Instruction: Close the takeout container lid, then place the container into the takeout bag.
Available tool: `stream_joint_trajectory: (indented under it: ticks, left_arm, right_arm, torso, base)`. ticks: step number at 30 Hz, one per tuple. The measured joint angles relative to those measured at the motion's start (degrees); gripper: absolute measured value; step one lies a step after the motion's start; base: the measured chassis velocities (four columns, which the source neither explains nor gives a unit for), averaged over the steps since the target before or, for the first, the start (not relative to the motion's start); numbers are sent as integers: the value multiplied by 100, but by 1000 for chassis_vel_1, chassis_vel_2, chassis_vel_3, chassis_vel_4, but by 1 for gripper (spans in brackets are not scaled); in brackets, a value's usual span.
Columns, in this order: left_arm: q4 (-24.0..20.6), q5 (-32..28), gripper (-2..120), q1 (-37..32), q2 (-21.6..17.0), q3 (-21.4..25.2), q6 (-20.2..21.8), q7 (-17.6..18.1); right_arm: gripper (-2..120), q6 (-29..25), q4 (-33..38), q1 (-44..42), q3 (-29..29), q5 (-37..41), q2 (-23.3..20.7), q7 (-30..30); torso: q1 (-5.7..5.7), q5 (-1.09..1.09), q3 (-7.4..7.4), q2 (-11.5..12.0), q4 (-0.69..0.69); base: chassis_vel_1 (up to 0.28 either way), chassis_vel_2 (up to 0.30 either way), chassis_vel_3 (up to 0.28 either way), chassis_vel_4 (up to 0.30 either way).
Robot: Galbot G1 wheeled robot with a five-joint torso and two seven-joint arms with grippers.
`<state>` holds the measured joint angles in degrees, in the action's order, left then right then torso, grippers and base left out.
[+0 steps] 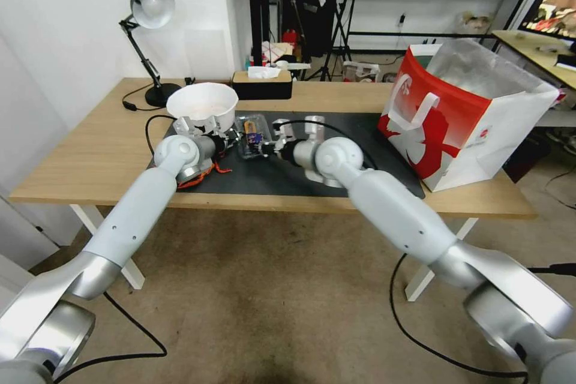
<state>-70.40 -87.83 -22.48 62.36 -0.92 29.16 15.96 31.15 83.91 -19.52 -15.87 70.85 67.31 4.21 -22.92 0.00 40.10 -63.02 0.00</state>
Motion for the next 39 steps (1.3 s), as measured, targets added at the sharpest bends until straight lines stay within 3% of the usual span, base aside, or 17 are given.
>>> stream_joint_trajectory:
  ticks: [10,13,20,28,29,39]
  left_arm:
    - [-141,-15,0,-81,-17,39,0,12]
    - [-217,-15,0,-156,1,45,-7,6]
    - [-314,3,0,-259,23,53,-40,-3]
    - [-450,4,0,-344,-16,107,-37,18]
    - [-505,3,0,-401,-39,156,-36,34]
    - [-708,-23,0,-563,-72,267,-28,68]
  right_arm:
    - [0,-524,1673,-1294,791,-1329,-944,102]
    - [12,-1001,2406,-2110,1283,-1797,-1400,285]
    - [35,-1821,3109,-3576,1955,-2593,-1813,807]
    - [65,-2745,3459,-4683,2204,-3765,-1621,1811]
    - [71,-2953,3459,-4807,2192,-3954,-1550,1965]
    - [99,-3693,3525,-5814,2420,-4623,-1180,2457]
  torso:
    - [1,1,0,0,0]
    - [1,-1,0,0,-1]
    - [2,2,0,0,0]
    - [1,0,0,0,-4]
    - [1,-1,0,0,1]
    - [2,0,0,-1,-1]
  base:
    - [0,0,0,0]
    - [0,0,0,0]
    - [0,0,0,0]
    - [0,0,0,0]
    - [0,0,0,0]
    - [0,0,0,0]
